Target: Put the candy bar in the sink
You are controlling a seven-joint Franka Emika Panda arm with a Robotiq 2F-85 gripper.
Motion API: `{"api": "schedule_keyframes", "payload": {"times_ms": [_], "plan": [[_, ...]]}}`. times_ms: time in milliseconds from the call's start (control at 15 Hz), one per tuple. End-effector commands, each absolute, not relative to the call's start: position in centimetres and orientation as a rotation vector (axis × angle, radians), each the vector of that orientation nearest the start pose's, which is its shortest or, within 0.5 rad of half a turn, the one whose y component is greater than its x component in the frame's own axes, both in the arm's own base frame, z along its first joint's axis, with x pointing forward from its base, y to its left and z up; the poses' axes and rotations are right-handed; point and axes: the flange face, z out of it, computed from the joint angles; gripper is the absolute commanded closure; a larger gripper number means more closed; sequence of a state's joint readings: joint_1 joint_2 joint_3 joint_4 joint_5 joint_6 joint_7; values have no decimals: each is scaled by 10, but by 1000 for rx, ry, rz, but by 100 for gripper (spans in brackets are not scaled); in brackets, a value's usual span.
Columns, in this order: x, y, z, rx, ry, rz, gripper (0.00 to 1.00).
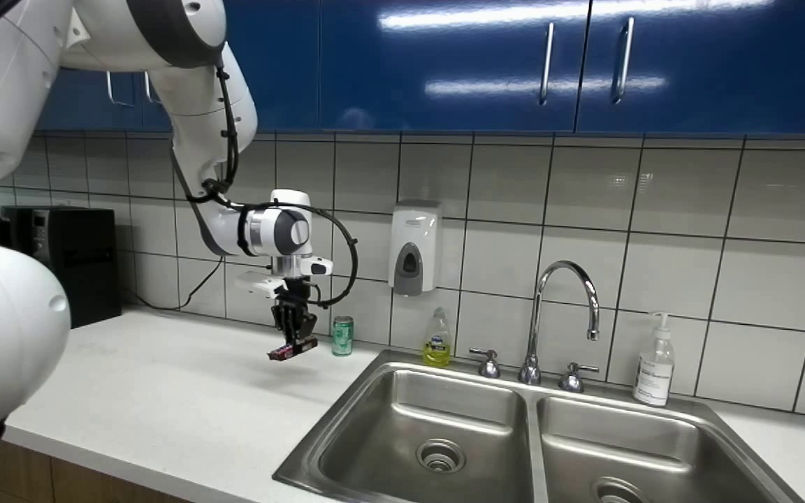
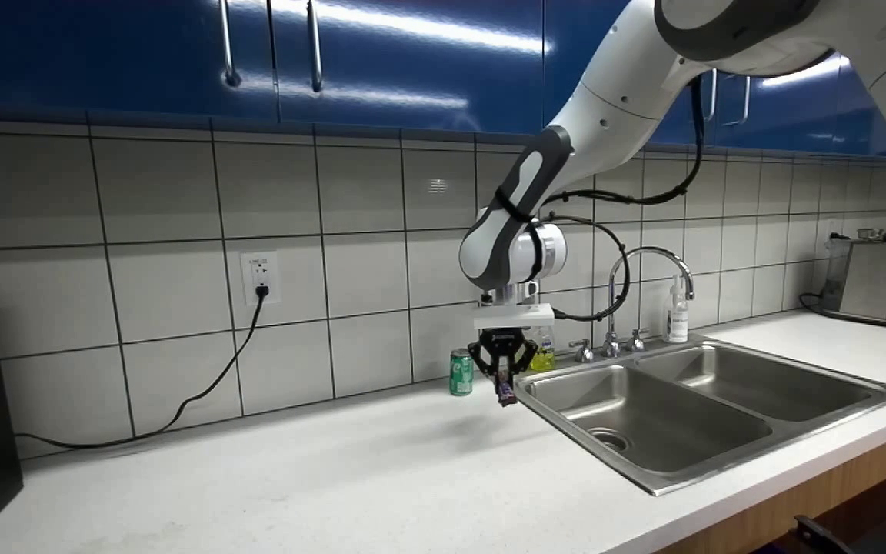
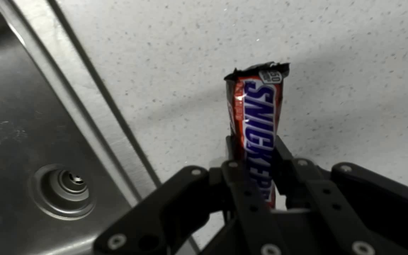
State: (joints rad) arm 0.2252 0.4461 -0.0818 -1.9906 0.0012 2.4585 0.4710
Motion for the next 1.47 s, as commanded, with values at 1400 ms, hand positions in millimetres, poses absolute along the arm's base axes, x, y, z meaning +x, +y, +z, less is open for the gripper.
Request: {"api": "schedule_keyframes", "payload": {"times_ms": [1400], "plan": [[543, -221, 198, -2844, 1174, 11, 94]]}}
